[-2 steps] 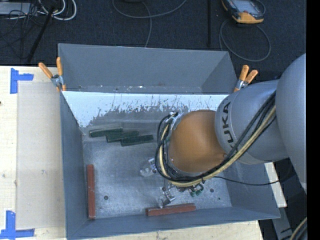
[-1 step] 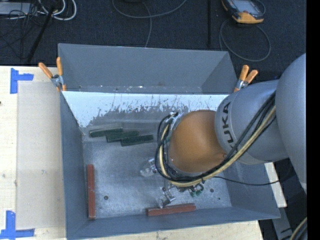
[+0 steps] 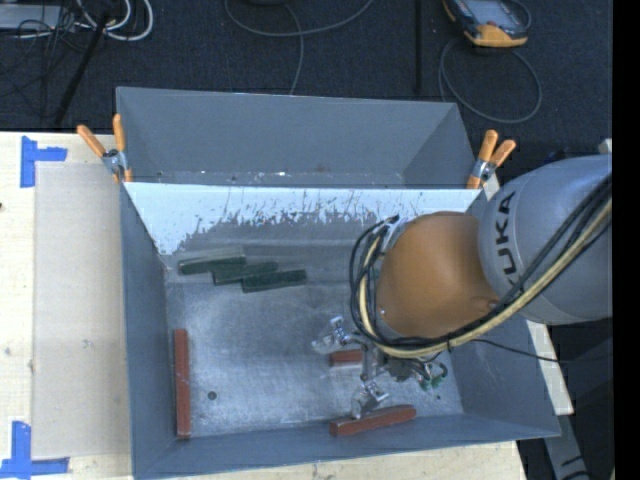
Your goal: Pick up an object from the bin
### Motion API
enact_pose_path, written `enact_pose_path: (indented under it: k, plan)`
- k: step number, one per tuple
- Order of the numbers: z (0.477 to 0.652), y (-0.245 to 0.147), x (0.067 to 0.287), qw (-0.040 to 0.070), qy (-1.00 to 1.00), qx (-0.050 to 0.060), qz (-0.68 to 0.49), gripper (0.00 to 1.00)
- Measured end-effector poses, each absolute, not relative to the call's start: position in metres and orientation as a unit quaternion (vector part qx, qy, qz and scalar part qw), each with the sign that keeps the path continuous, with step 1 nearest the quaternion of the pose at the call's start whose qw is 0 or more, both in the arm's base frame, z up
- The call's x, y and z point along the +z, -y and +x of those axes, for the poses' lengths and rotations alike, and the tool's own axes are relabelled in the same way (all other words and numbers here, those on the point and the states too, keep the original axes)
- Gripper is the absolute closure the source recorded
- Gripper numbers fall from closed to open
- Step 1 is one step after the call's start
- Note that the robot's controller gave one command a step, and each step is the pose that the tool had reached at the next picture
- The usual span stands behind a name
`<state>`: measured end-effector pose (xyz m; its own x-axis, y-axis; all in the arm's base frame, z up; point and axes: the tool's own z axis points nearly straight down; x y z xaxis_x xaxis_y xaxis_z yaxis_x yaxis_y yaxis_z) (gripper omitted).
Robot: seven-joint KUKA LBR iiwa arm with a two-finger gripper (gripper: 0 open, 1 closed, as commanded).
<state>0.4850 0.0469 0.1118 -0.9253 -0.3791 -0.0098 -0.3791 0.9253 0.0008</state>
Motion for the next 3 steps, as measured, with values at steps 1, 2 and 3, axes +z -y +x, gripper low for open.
enact_pose_path:
  k: [1, 2, 3]
  plan:
    - [0.484, -0.029, 0.163, -0.003, -0.987, -0.001, -0.163, 0.00]
    - [0.517, -0.023, 0.137, 0.006, -0.985, 0.000, -0.174, 0.00]
    - [0.513, -0.006, 0.076, 0.005, -0.968, -0.001, -0.251, 1.00]
